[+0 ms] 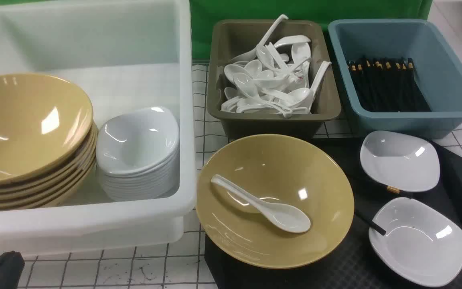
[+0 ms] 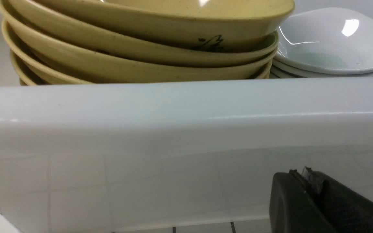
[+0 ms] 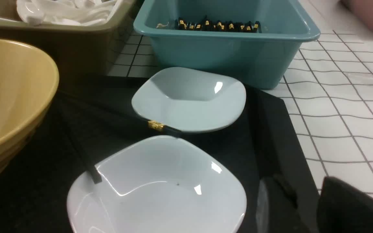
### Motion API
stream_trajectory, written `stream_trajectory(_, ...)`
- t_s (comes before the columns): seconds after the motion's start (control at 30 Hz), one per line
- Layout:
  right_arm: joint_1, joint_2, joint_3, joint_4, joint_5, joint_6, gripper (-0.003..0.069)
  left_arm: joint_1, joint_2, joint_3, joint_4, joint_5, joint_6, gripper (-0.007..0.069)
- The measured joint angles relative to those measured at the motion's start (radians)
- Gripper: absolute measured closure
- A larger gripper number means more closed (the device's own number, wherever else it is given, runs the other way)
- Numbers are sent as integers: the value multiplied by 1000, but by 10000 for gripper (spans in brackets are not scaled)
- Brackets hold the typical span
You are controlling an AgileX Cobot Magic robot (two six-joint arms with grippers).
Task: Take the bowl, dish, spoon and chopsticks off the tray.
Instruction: Use the left arm to grab the soup spoon in the middle
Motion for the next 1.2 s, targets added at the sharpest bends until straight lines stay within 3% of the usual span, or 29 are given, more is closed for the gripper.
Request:
stream_trajectory(1.03, 0, 0, 0, 0, -1, 0, 423, 0, 0, 0, -1, 0, 0, 631)
stream_trajectory(1.2, 0, 0, 4, 0, -93, 1, 423, 0, 0, 4, -24, -48, 0, 631)
